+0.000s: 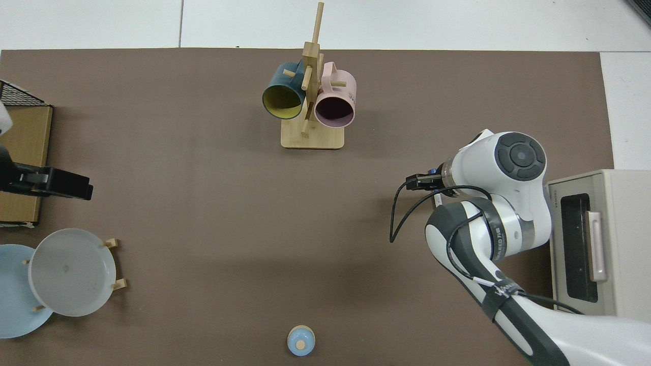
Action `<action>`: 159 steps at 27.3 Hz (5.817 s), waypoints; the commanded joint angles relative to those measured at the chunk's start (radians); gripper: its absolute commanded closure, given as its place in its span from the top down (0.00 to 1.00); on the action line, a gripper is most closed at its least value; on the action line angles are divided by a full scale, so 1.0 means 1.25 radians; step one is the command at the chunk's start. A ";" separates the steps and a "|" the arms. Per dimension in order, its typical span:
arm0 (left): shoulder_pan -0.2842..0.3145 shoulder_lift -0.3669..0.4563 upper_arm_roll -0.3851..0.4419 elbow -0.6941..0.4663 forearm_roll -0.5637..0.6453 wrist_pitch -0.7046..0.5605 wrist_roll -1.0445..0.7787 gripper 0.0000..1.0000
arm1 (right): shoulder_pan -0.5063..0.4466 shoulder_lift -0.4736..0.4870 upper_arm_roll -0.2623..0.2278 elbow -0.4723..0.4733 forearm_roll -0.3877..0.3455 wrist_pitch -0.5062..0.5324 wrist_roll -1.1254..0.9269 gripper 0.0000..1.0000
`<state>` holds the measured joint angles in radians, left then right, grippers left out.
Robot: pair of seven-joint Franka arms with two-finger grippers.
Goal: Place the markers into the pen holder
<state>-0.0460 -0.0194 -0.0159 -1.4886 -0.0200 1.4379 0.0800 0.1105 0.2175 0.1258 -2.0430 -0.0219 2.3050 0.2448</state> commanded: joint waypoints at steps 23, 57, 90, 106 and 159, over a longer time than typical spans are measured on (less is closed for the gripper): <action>0.002 -0.064 -0.002 -0.088 -0.011 0.023 0.005 1.00 | -0.036 0.071 0.005 -0.024 -0.044 0.110 -0.040 0.51; -0.010 -0.061 -0.018 -0.077 -0.010 0.017 -0.009 1.00 | -0.036 -0.142 0.007 0.060 -0.005 -0.205 -0.030 0.00; -0.009 -0.063 -0.020 -0.111 -0.038 0.110 0.607 0.96 | 0.207 -0.233 0.021 0.195 0.161 -0.305 0.971 0.00; -0.043 -0.081 -0.105 -0.215 -0.120 0.195 0.702 0.98 | 0.351 -0.103 0.018 0.211 0.133 -0.113 1.365 0.00; -0.166 -0.084 -0.138 -0.342 -0.155 0.315 0.602 0.00 | 0.306 -0.067 0.020 0.228 0.137 -0.084 1.363 0.96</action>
<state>-0.2467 -0.0937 -0.2058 -1.8793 -0.2094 1.8224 0.8487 0.5318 0.1202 0.1427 -1.7609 0.1510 2.1831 1.9577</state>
